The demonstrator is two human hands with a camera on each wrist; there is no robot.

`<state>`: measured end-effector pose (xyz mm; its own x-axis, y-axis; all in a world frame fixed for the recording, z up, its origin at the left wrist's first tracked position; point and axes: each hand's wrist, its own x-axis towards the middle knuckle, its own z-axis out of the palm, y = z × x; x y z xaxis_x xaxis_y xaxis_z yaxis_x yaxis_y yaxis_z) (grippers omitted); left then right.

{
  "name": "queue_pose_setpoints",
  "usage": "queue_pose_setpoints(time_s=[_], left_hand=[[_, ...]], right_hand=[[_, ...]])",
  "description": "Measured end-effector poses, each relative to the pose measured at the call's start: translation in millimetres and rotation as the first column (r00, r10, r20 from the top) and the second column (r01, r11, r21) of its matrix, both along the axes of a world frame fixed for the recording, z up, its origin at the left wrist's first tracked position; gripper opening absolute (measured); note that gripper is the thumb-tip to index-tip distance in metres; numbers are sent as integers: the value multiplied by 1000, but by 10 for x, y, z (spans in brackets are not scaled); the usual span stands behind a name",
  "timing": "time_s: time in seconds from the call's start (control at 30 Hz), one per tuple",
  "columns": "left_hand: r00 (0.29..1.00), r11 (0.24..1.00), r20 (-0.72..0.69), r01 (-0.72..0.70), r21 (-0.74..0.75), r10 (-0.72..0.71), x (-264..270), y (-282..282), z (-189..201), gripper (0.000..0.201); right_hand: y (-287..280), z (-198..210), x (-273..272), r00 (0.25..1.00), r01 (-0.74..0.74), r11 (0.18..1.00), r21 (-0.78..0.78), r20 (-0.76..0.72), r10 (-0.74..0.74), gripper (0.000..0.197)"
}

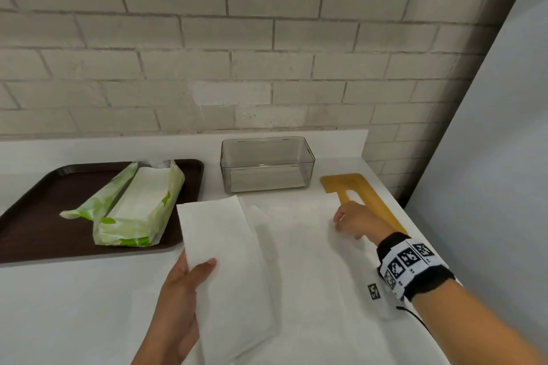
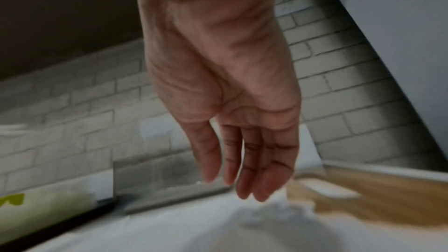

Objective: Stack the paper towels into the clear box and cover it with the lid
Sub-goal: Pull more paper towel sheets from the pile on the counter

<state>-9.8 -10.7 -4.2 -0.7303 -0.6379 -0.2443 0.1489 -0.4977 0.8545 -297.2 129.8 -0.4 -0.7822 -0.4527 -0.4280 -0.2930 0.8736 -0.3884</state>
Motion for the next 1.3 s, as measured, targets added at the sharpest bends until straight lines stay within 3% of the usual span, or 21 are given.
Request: queue_pose_setpoints(time_s=[0.07,0.17,0.27,0.37,0.57,0.63,0.67,0.73,0.8,0.9,0.97,1.03,1.1,1.2,1.3], left_hand=[[1000,1000,-4,-2,3,2,-9,15,-13,40],[1000,1000,-5,11,6,-11,-30,57,-41,40],[1000,1000,8,6,9,-6,-49,128,-72,38],[1000,1000,26,-4,0,4,-68,190,-114,37],[999,999,29,-40,25,39,-49,245,-114,38],[998,997,15,-58,55,58,-22,253,-98,35],[998,995,7,-67,73,67,-11,255,-89,33],[996,990,-4,-85,112,86,2,250,-62,30],[994,984,-10,-103,144,106,2,236,-27,29],[995,984,-27,-89,152,94,-48,230,52,28],[995,982,-20,-96,163,100,-121,244,105,29],[995,980,-11,-92,178,96,-206,258,143,32],[996,981,5,-83,176,84,-287,268,187,37],[1000,990,15,-12,138,10,-366,290,262,46],[992,990,-32,127,60,-126,-406,341,314,49]], right_hand=[[36,-124,6,996,-29,996,79,85,22,37],[68,-227,58,987,42,995,-87,159,-27,34],[54,-310,67,994,12,988,-155,112,5,41],[-9,-367,62,997,-60,992,-111,47,66,48],[-150,-334,105,988,-152,988,-8,-21,152,24],[-162,-273,106,985,-172,979,-105,-34,170,30],[-148,-204,111,985,-168,955,-244,-7,171,31],[-97,30,177,967,-85,797,-597,142,210,27],[-19,353,309,901,98,577,-811,318,294,19],[32,797,526,802,320,294,-901,423,423,17],[-32,971,697,822,304,210,-929,367,435,7],[-183,990,851,920,160,272,-949,244,308,10],[-359,925,984,985,-42,379,-924,25,171,18],[-540,672,1081,942,-325,539,-777,-315,115,35],[-560,515,1109,884,-384,646,-659,-464,53,24]])
